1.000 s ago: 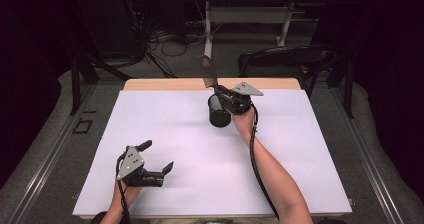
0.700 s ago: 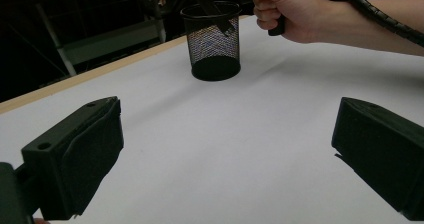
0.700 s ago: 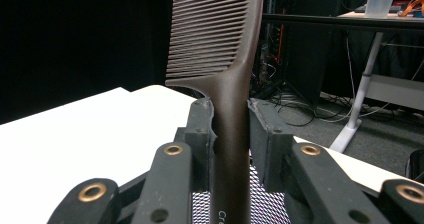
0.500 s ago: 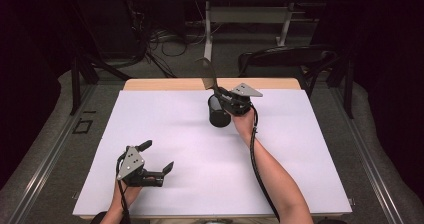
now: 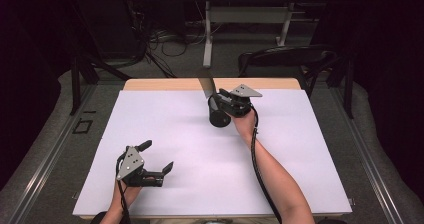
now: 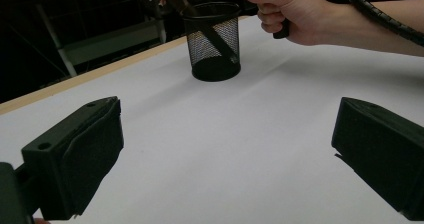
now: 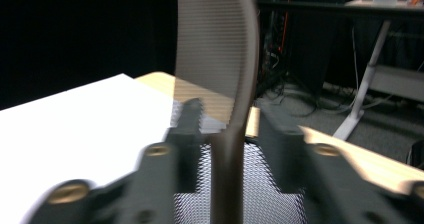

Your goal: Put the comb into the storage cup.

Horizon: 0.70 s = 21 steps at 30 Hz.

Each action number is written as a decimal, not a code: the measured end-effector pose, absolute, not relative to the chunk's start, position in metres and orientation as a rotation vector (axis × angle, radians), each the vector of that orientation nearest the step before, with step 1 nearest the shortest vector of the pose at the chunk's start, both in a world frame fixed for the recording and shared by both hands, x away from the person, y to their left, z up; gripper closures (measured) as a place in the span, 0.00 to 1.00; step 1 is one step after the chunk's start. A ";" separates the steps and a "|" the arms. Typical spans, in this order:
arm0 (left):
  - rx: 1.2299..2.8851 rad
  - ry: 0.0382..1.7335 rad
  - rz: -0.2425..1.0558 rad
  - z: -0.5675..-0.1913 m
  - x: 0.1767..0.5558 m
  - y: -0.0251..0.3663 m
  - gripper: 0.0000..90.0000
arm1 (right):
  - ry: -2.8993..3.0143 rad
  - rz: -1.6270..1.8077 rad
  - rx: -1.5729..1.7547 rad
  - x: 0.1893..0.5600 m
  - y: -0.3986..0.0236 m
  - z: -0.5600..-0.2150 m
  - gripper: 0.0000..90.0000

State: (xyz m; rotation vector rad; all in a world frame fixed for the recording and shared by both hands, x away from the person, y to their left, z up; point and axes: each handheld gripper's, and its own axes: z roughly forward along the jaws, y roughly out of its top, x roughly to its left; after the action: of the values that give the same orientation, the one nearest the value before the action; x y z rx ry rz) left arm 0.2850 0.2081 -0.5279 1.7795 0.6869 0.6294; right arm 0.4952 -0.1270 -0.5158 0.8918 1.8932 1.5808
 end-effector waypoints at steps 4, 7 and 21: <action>1.777 0.688 0.628 -0.528 0.285 0.208 0.00 | 1.926 1.558 0.898 0.492 -0.130 -0.512 0.50; 1.781 0.684 0.628 -0.528 0.285 0.208 0.00 | 1.966 1.549 0.891 0.489 -0.133 -0.508 0.42; 1.781 0.688 0.625 -0.528 0.285 0.207 0.00 | 2.081 1.532 0.911 0.471 -0.144 -0.492 0.20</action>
State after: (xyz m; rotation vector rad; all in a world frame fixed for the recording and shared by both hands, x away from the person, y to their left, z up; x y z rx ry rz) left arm 0.2847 0.2067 -0.5279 1.7814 0.6877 0.6253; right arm 0.4706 -0.1444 -0.4920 0.9115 2.0812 1.5320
